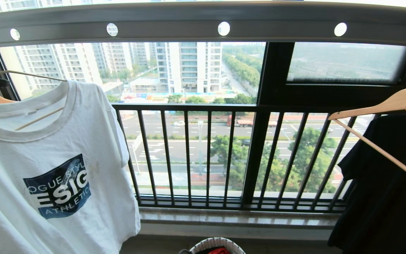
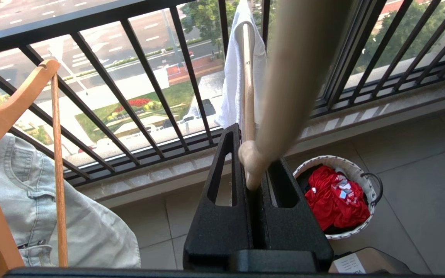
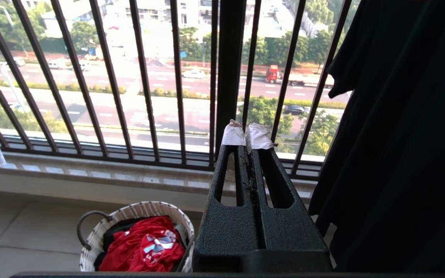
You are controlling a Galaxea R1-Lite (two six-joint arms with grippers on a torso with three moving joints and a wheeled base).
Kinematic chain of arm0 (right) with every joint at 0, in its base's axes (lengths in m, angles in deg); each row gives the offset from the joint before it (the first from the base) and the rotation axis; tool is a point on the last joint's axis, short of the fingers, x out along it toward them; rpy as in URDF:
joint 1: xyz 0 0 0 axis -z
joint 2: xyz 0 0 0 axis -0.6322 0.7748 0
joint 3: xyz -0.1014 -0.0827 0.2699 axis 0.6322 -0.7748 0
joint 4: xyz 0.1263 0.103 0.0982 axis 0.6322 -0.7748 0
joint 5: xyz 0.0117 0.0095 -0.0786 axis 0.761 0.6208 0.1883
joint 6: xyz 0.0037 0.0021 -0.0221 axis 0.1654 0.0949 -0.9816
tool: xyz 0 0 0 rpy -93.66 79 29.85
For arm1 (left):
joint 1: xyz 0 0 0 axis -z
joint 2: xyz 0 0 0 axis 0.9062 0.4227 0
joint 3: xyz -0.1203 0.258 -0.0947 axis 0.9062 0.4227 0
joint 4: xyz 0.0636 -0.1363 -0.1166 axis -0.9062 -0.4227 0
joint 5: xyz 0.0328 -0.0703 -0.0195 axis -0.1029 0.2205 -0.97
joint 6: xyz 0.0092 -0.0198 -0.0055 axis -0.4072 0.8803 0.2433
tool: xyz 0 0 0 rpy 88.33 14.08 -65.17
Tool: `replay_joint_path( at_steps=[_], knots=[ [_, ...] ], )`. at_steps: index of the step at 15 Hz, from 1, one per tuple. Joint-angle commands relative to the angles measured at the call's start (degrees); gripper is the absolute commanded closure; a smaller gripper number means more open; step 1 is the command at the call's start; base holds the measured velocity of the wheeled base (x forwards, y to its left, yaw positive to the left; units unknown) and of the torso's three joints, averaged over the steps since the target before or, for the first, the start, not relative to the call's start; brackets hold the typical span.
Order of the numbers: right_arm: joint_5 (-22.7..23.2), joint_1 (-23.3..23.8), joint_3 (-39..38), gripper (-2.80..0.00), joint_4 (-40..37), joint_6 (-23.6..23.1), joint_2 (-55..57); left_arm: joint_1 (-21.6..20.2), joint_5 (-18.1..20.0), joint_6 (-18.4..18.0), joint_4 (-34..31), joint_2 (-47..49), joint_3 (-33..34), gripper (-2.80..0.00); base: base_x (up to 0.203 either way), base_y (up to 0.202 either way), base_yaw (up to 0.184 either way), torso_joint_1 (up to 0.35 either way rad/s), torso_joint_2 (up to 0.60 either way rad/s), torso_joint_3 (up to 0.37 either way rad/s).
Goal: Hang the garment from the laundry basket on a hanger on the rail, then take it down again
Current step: Take the clothes off the clothes rack
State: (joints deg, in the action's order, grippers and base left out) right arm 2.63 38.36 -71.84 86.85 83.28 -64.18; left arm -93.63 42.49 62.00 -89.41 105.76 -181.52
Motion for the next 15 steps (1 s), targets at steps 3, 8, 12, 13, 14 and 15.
replay_joint_path(
  at_steps=[3, 8, 12, 13, 14, 15],
  knots=[
    [0.0, 0.0, 0.0, 0.0, 0.0, 0.0, 0.0, 0.0, 0.2, 0.7, -0.7, -4.3, 1.8, 0.0, 0.0, 0.0, 0.0, 0.0, 0.0, 0.0],
    [0.0, 0.0, 0.0, 0.0, 0.0, 0.0, 0.0, 6.2, 0.5, 0.6, -7.8, -7.6, 7.3, 0.0, 0.0, 0.0, 0.0, 0.0, 0.0, 0.0],
    [0.0, 0.0, 0.0, 0.0, 0.0, 0.0, 0.0, 14.6, 0.6, 0.7, -6.8, -8.9, 17.3, 0.0, 0.0, 0.0, 0.0, 0.0, 0.0, 0.0],
    [0.0, 0.0, 0.0, 0.0, 0.0, 0.0, 0.0, 16.2, 0.6, 0.7, -4.9, -8.9, 20.1, 0.0, 0.0, 0.0, 0.0, 0.0, 0.0, 0.0],
    [0.0, 0.0, 0.0, 0.0, 0.0, 0.0, 0.0, 17.8, 0.6, 0.8, -2.1, -8.8, 23.4, 0.0, 0.0, 0.0, 0.0, 0.0, 0.0, 0.0],
    [0.0, 0.0, 0.0, 0.0, 0.0, 0.0, 0.0, 19.7, 0.6, 0.9, 2.3, -8.4, 27.6, 0.0, 0.0, 0.0, 0.0, 0.0, 0.0, 0.0]
  ],
)
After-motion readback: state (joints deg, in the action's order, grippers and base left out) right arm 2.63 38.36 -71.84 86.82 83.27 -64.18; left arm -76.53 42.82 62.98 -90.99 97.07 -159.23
